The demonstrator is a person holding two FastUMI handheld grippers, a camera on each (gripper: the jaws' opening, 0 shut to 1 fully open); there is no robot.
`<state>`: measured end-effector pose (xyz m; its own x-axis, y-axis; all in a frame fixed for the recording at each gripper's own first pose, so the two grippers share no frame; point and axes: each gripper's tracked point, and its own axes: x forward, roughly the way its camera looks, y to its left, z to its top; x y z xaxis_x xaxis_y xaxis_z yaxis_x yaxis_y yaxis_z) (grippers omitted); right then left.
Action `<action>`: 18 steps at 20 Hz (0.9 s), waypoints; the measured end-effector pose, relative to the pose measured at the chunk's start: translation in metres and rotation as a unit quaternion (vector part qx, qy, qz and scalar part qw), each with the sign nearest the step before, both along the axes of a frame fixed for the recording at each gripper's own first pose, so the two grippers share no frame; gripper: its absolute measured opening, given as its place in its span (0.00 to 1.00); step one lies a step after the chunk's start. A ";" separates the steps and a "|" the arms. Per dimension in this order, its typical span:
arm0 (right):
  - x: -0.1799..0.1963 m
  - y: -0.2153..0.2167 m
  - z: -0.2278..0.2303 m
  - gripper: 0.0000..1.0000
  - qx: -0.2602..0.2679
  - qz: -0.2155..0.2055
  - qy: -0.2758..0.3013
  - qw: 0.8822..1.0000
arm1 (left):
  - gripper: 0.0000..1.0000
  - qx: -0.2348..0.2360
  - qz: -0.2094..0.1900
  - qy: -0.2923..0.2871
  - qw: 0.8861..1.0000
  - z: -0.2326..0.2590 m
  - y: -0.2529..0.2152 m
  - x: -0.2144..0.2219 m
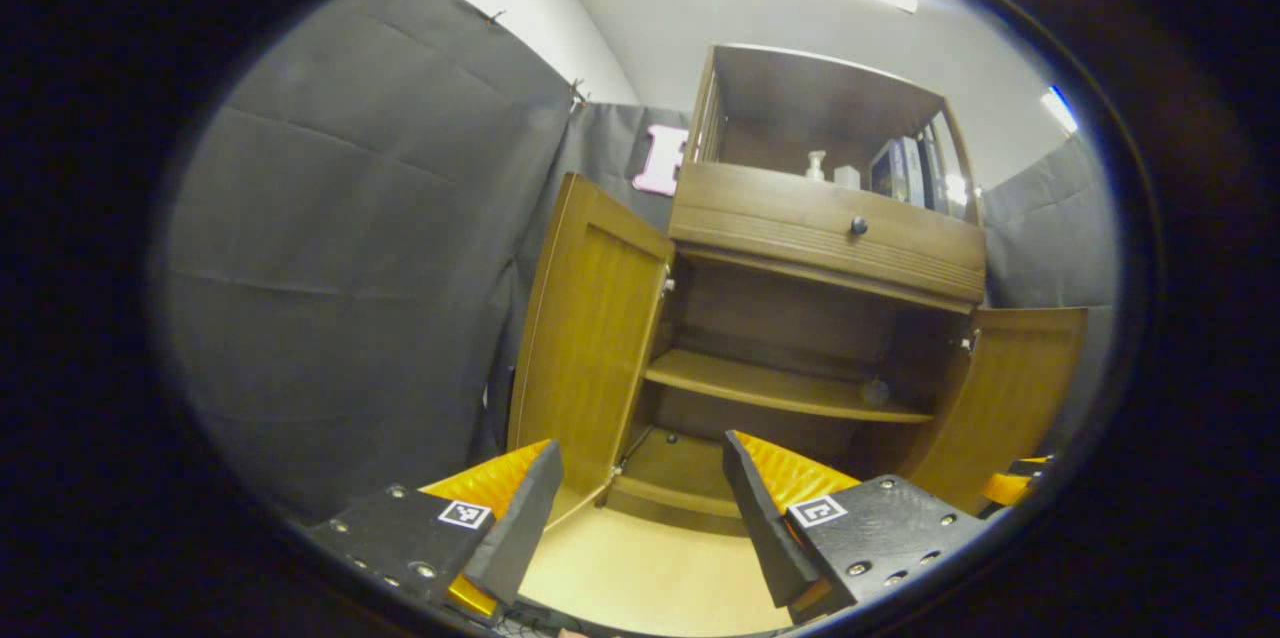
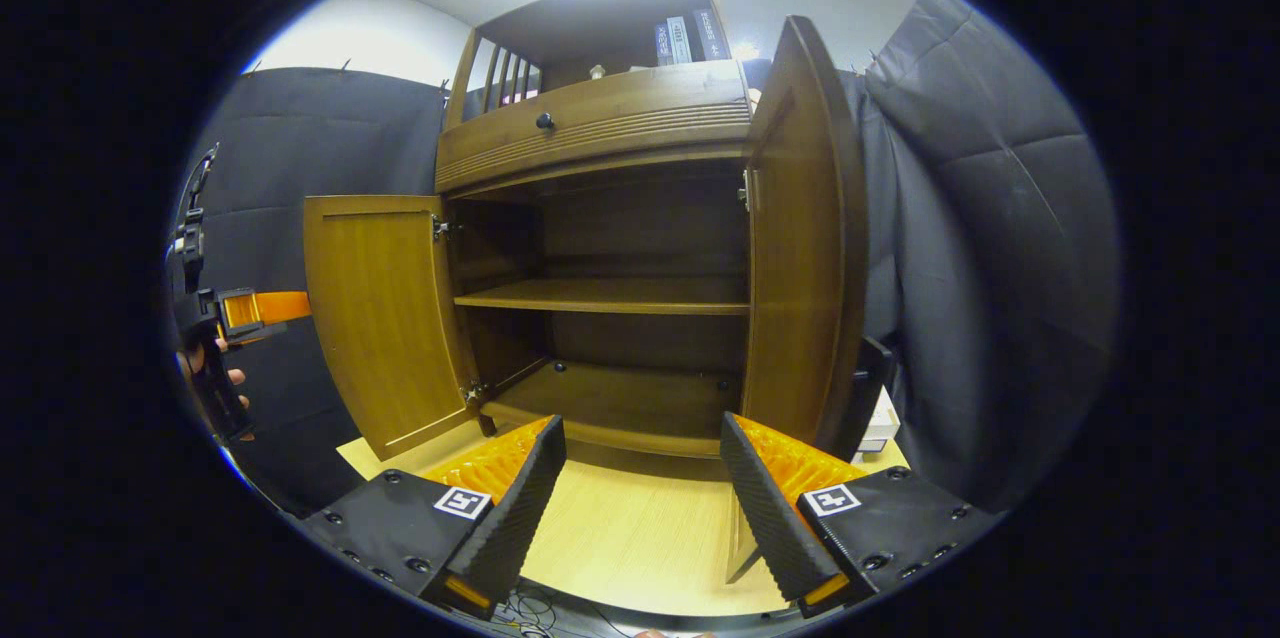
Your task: Open the right door of the double-door shoe cabinet with the right hand, and open the left door with the left hand.
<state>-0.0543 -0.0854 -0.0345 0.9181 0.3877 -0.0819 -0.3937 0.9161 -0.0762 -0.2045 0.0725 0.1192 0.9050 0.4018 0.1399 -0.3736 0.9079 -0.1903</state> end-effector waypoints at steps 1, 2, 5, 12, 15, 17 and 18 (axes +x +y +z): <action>-0.002 -0.005 -0.001 0.98 0.002 0.001 0.000 1.000 | 0.92 0.012 -0.001 -0.011 1.000 0.005 -0.012 -0.005; -0.005 -0.009 -0.002 0.97 0.006 0.001 0.001 1.000 | 0.92 0.019 -0.010 -0.008 1.000 0.004 -0.024 -0.007; -0.012 -0.015 -0.003 0.93 0.026 0.006 0.007 1.000 | 0.92 0.036 -0.049 0.027 0.998 -0.015 -0.056 -0.001; -0.006 -0.023 0.004 0.97 0.028 -0.050 -0.017 0.998 | 0.92 0.051 -0.098 0.046 0.993 -0.048 -0.104 0.008; -0.011 -0.013 0.006 0.98 0.011 -0.072 -0.021 0.997 | 0.92 0.062 -0.126 0.060 0.988 -0.070 -0.102 0.020; -0.013 -0.004 0.005 0.92 0.007 -0.092 -0.021 0.996 | 0.92 0.061 -0.140 0.063 0.986 -0.084 -0.093 0.032; -0.014 0.003 0.003 0.92 0.009 -0.099 -0.020 0.995 | 0.92 0.060 -0.142 0.061 0.986 -0.090 -0.086 0.035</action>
